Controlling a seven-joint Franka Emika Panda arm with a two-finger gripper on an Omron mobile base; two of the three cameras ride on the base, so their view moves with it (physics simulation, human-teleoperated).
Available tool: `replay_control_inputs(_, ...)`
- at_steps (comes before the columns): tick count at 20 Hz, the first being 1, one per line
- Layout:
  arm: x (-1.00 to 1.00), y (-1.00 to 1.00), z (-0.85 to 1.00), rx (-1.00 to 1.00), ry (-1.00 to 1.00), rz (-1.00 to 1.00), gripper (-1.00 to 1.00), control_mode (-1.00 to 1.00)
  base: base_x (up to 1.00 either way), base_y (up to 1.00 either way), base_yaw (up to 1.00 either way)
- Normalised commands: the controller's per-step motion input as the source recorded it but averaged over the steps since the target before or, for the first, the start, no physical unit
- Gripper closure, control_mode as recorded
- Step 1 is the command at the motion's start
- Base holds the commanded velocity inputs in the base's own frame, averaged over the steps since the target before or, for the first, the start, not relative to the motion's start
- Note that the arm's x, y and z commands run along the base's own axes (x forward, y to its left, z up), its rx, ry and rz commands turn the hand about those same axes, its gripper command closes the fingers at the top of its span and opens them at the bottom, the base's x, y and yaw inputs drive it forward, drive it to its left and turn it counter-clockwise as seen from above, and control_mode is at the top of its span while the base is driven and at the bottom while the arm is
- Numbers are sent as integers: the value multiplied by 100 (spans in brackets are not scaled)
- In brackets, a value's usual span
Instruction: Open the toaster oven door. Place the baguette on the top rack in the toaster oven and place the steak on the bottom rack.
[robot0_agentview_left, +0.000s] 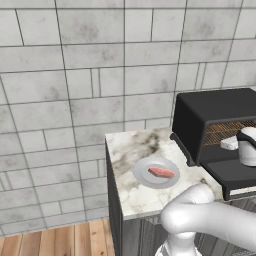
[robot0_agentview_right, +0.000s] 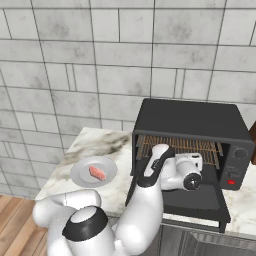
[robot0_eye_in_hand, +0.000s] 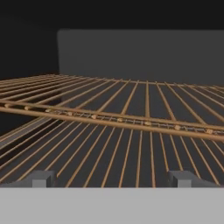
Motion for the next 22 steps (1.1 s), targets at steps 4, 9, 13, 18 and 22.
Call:
replay_control_inputs(4,5,0,-11,0,0,1,-100,-100,0,0,0)
replay_control_inputs(9,9,0,-6,0,0,0,-100,-100,0,0,0)
replay_control_inputs(13,15,0,0,1,0,0,-100,-100,0,0,0)
replay_control_inputs(18,18,0,-1,2,0,0,-100,-100,0,0,0)
replay_control_inputs(22,3,0,-14,2,0,0,-100,-100,0,0,0)
